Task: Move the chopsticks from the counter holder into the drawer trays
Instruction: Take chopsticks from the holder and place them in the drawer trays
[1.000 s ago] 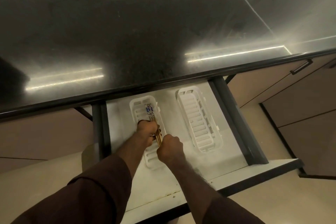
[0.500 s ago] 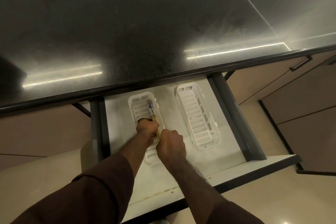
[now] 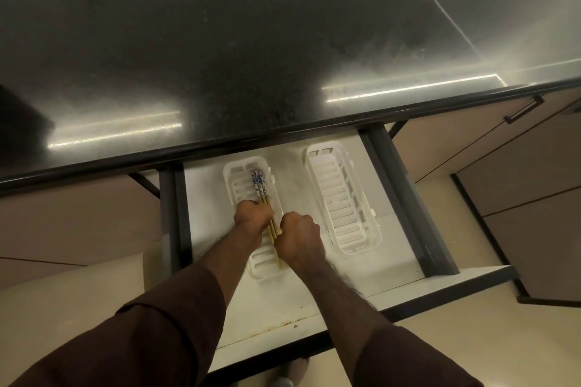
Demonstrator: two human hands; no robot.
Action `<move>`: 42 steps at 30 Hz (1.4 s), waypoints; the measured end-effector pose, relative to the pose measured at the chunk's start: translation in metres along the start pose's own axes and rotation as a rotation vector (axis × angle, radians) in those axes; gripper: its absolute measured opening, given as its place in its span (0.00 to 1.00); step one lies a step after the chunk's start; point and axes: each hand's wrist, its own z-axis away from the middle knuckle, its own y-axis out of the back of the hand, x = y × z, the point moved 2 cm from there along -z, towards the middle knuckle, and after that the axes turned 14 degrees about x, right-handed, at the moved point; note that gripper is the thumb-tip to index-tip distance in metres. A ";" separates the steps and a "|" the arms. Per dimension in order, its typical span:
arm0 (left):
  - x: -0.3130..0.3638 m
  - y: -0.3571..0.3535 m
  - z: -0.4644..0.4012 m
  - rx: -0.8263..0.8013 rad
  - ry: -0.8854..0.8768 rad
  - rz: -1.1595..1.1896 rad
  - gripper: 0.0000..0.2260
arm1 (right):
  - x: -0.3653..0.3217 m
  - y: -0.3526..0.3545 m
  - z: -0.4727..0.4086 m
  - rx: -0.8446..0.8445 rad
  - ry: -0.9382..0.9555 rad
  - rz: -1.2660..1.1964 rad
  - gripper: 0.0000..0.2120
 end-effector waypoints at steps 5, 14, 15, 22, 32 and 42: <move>0.002 0.007 0.005 -0.031 0.013 0.022 0.07 | 0.004 -0.001 -0.006 -0.010 -0.006 -0.017 0.14; 0.033 0.063 0.048 -0.142 0.011 0.161 0.08 | -0.023 0.027 -0.006 0.024 0.011 -0.149 0.13; 0.041 0.074 0.054 -0.150 -0.016 0.171 0.06 | -0.030 0.034 -0.006 0.042 0.012 -0.182 0.12; 0.093 0.192 0.075 -0.188 -0.245 0.253 0.05 | -0.120 0.077 0.017 0.149 0.096 -0.372 0.02; 0.115 0.426 0.043 -0.133 -0.376 0.402 0.07 | -0.317 0.055 0.109 0.251 0.273 -0.591 0.05; 0.143 0.552 -0.002 0.040 -0.413 0.530 0.07 | -0.454 0.033 0.120 0.199 0.467 -0.569 0.03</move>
